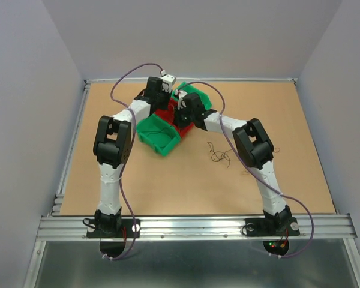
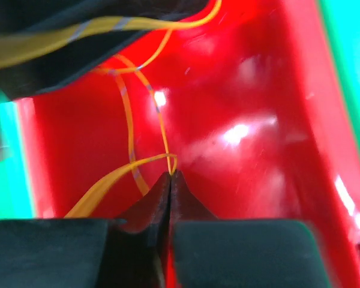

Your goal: Untangle the cables

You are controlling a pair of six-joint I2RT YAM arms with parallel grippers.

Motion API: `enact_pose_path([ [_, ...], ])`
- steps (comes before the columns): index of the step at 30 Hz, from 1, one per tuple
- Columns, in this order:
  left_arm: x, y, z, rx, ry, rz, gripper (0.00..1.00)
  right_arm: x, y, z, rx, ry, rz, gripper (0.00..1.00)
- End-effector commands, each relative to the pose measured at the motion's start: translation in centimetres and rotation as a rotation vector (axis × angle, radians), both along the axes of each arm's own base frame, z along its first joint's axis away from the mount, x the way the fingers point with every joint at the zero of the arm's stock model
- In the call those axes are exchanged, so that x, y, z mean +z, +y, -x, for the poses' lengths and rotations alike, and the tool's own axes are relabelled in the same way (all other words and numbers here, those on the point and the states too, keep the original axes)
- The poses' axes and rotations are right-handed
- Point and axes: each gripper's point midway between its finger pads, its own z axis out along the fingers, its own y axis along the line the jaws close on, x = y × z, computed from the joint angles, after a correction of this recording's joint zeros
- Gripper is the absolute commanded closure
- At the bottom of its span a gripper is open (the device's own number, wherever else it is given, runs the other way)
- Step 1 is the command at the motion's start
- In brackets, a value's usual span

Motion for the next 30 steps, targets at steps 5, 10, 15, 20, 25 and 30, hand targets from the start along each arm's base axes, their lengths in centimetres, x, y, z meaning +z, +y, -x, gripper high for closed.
enact_pose_path([
  [5, 1.5, 1.0, 5.4, -0.072, -0.034, -0.059, 1.00, 3.2, -1.1, 2.7, 0.009, -0.026, 0.059, 0.80],
  [10, 1.3, 2.0, 5.0, -0.016, -0.067, -0.091, 1.00, 5.7, -1.9, 1.8, -0.068, -0.078, 0.041, 0.65],
  [15, 1.5, 2.1, 4.9, -0.003, -0.085, -0.080, 1.00, 7.2, -2.4, 2.4, -0.078, -0.136, 0.004, 0.44],
  [20, 2.5, 1.9, 4.9, -0.013, -0.109, -0.046, 1.00, 9.5, -3.5, 3.3, -0.082, -0.212, -0.029, 0.44],
  [25, 2.7, 1.8, 5.2, -0.033, -0.114, -0.034, 1.00, 12.0, -2.9, 4.9, 0.019, -0.328, -0.105, 0.43],
  [30, 2.8, 1.8, 5.3, -0.039, -0.115, -0.035, 1.00, 13.2, -3.4, 4.9, 0.014, -0.411, -0.122, 0.29],
])
